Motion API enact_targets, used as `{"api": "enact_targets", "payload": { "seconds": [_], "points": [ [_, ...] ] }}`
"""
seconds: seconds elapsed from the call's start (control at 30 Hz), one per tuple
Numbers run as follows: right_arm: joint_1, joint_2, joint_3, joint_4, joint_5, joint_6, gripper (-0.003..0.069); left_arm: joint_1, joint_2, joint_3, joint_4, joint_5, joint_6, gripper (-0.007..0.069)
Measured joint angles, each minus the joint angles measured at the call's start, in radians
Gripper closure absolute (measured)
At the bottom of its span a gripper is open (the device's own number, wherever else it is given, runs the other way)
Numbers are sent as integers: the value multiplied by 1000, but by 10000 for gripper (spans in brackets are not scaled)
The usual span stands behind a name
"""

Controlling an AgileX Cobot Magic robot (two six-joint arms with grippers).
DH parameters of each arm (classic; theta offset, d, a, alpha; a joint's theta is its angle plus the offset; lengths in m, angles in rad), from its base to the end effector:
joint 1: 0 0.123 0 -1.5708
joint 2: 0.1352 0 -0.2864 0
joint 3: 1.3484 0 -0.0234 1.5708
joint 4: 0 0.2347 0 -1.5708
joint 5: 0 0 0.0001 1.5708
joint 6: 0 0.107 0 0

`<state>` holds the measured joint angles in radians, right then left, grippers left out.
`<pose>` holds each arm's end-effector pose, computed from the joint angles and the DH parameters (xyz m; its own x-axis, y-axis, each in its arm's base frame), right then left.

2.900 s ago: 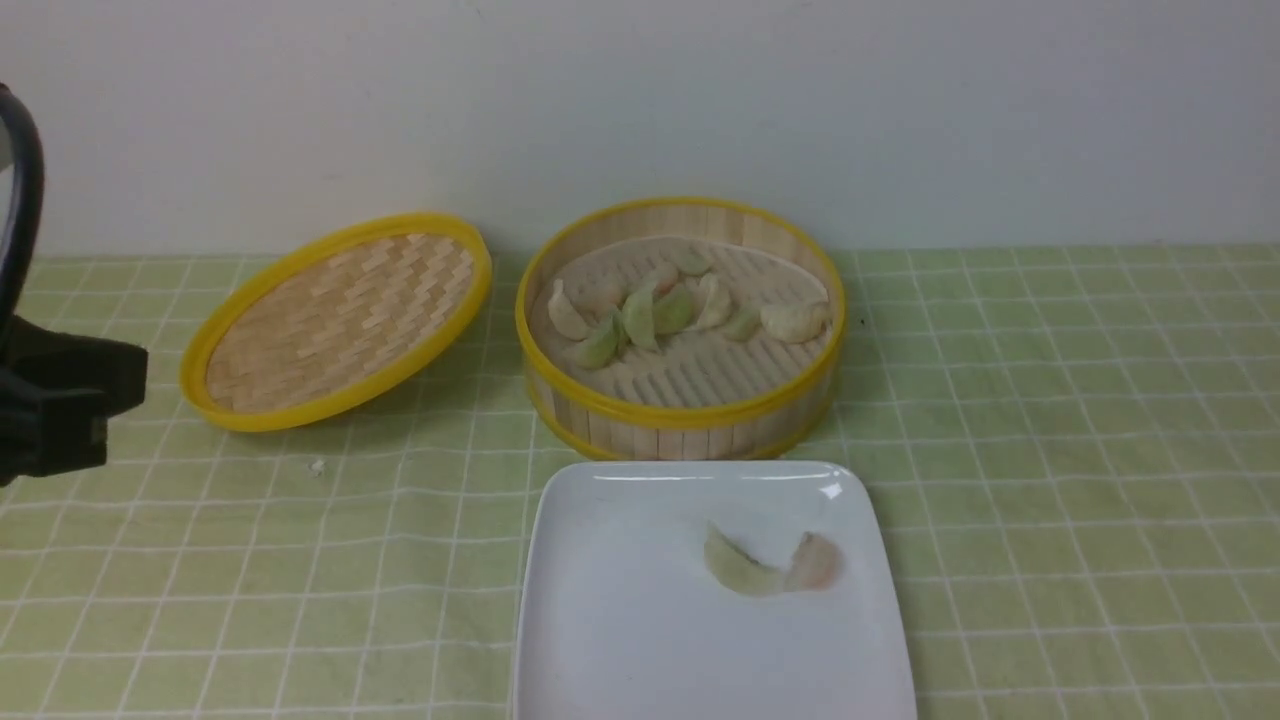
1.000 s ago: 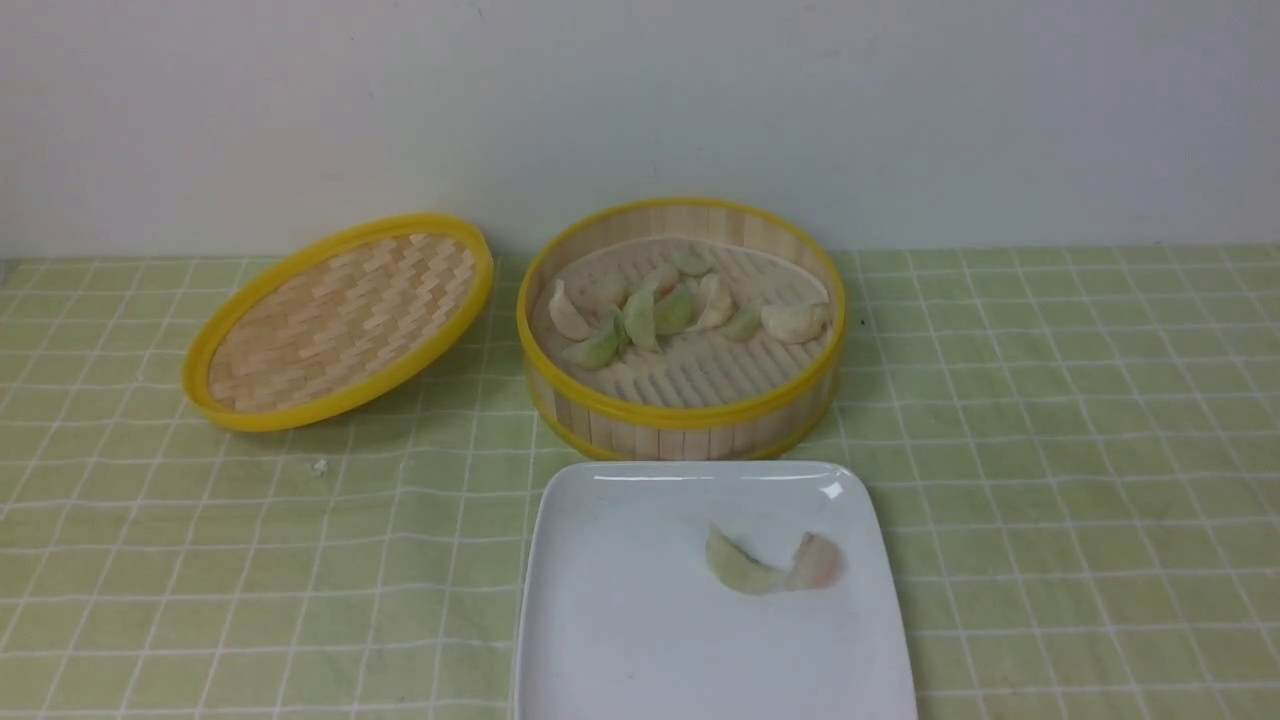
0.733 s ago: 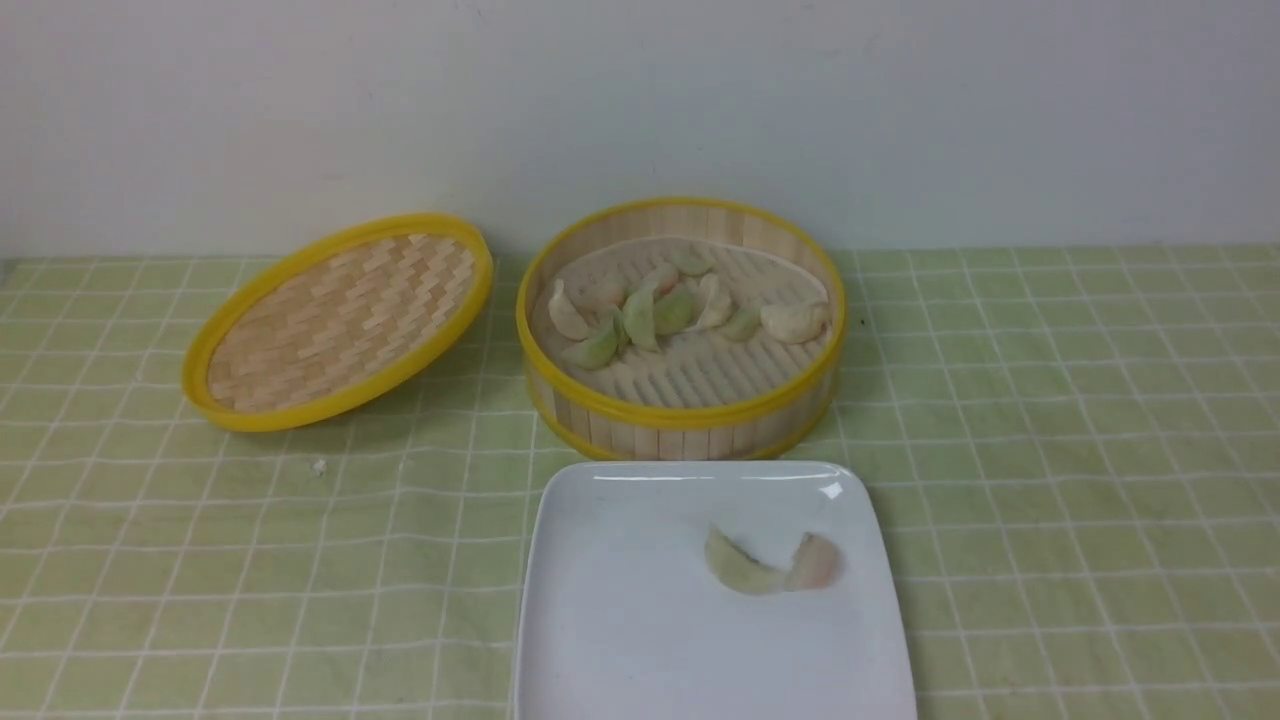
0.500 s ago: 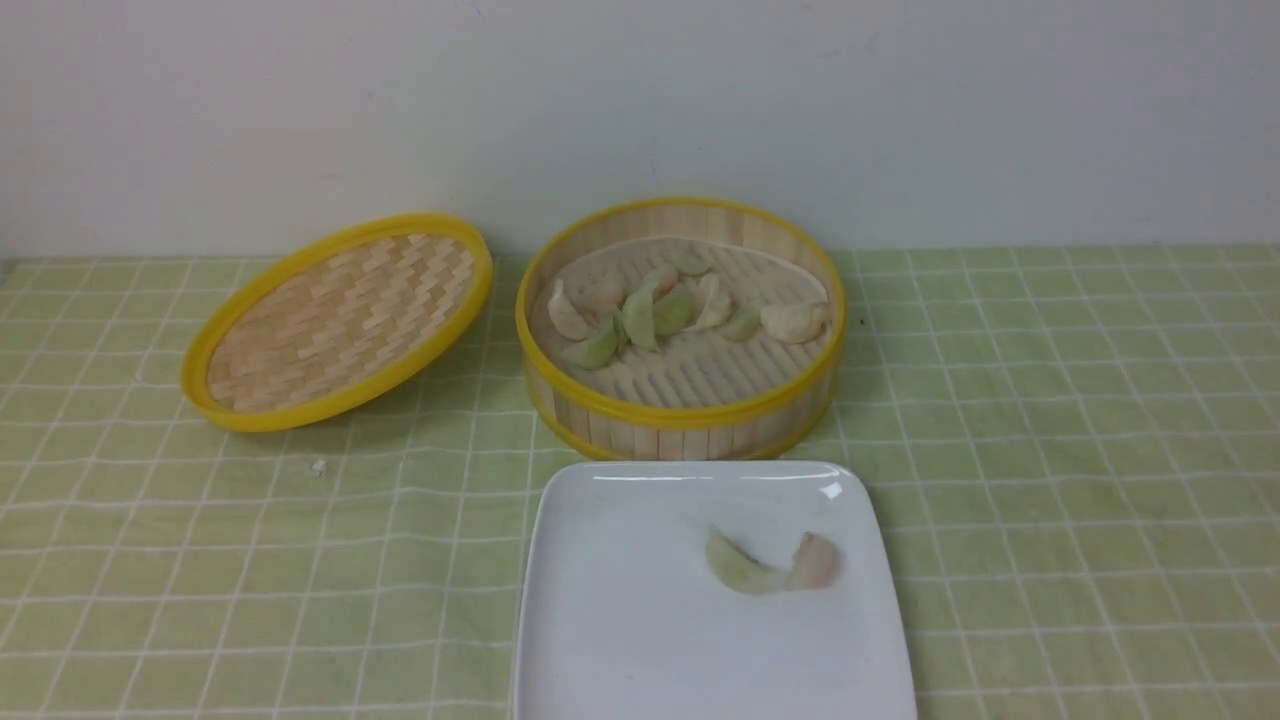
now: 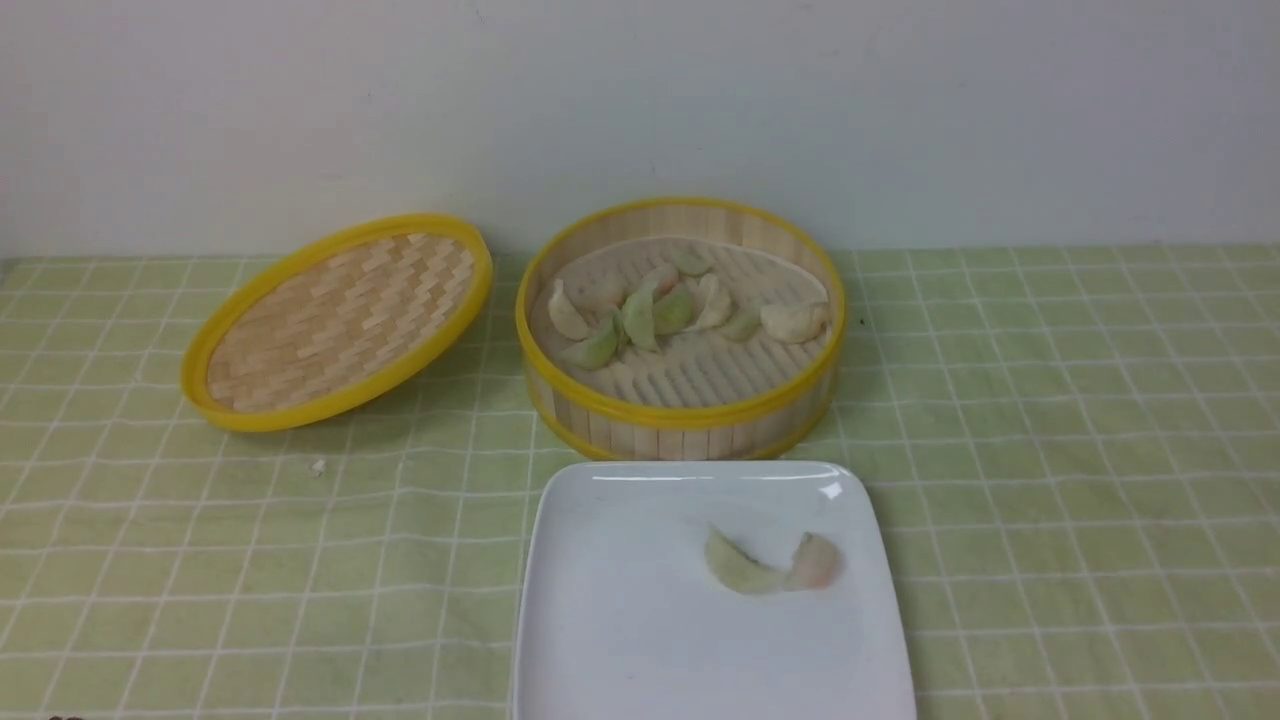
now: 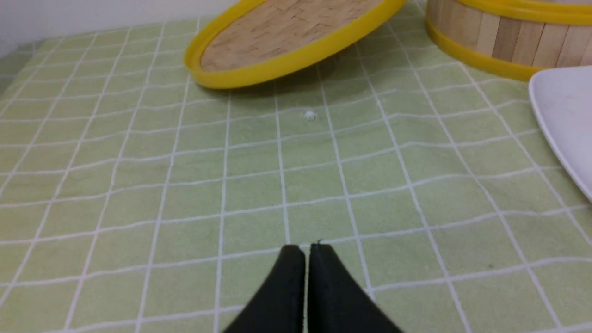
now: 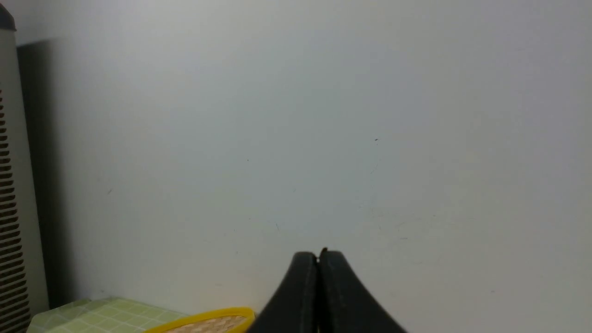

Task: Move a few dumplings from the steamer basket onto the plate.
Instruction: Use the right arm to put the dumpling into the plate

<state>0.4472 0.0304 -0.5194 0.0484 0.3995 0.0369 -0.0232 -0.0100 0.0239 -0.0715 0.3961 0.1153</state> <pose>0.0053 0.0048 0.3365 0.1218 0.1487 -0.9814 -0.4605 0.8843 0.0768 0.0495 -0.0041 0.1654 -0.3135 0.0566 -0.9479 0.0649 0.9972 0.0381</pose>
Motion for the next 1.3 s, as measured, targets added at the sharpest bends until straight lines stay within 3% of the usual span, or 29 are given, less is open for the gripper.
{"api": "enact_targets", "payload": {
  "seconds": [1.1,1.17,1.3],
  "points": [
    [0,-4,8,0,2,0,673,0,0,3,0,-14,0,631],
    [-21,-16,33,0,2,0,673,0,0,3,0,-14,0,631],
    [-189,-23,135,0,6,-1,673,0,0,3,0,-14,0,631]
  ]
}}
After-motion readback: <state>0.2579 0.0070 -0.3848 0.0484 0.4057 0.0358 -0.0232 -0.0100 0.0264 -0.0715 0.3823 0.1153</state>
